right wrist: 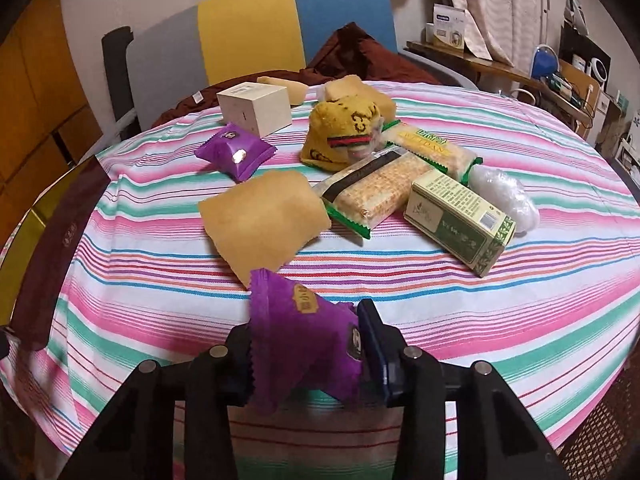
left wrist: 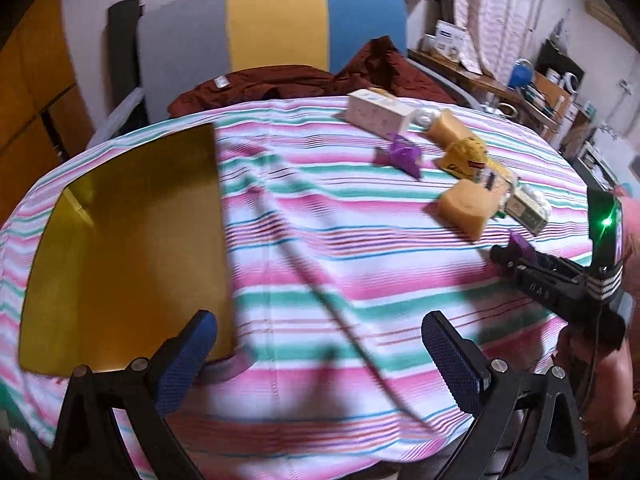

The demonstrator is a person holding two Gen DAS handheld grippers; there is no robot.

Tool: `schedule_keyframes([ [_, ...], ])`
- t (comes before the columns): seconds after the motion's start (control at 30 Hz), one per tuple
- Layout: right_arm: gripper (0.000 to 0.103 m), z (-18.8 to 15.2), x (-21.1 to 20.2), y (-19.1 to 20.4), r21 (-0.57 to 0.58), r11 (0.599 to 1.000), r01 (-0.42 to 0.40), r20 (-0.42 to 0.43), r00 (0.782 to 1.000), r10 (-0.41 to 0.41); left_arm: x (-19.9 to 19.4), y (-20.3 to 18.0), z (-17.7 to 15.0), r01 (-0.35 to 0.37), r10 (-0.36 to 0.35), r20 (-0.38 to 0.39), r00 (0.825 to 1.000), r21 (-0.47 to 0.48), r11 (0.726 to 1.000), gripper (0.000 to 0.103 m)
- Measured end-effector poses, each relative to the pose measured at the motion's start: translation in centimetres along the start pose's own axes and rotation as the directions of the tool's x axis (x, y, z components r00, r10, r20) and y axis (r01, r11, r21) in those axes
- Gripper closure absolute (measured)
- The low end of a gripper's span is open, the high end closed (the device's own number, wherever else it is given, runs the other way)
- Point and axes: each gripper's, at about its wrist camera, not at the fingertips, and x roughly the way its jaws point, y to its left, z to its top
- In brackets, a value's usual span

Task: Organize objects
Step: 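Grasp the purple snack packet with the right tool, then grasp the tan sponge with the left tool while the right tool holds the purple packet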

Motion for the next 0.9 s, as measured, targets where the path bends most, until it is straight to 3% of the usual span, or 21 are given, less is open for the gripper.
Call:
schedule_keyframes([
  [0.3, 0.061, 0.2, -0.2, -2.7, 0.022, 0.988, 0.15, -0.013, 0.989, -0.149, 3.8, -5.9, 3.4, 0.02, -0.019, -0.01, 1.0, 0.151, 0.988, 0.0],
  [0.67, 0.061, -0.1, -0.5, -4.0, 0.054, 0.989, 0.135, -0.011, 0.991, -0.135, 9.7, -12.2, 7.7, 0.048, -0.05, 0.0, 0.999, 0.263, 0.963, 0.0],
  [0.9, 0.061, -0.1, -0.3, -4.2, 0.063, 0.99, 0.124, -0.009, 0.992, -0.124, 11.9, -14.4, 8.6, 0.062, -0.08, 0.043, 0.996, 0.325, 0.944, 0.001],
])
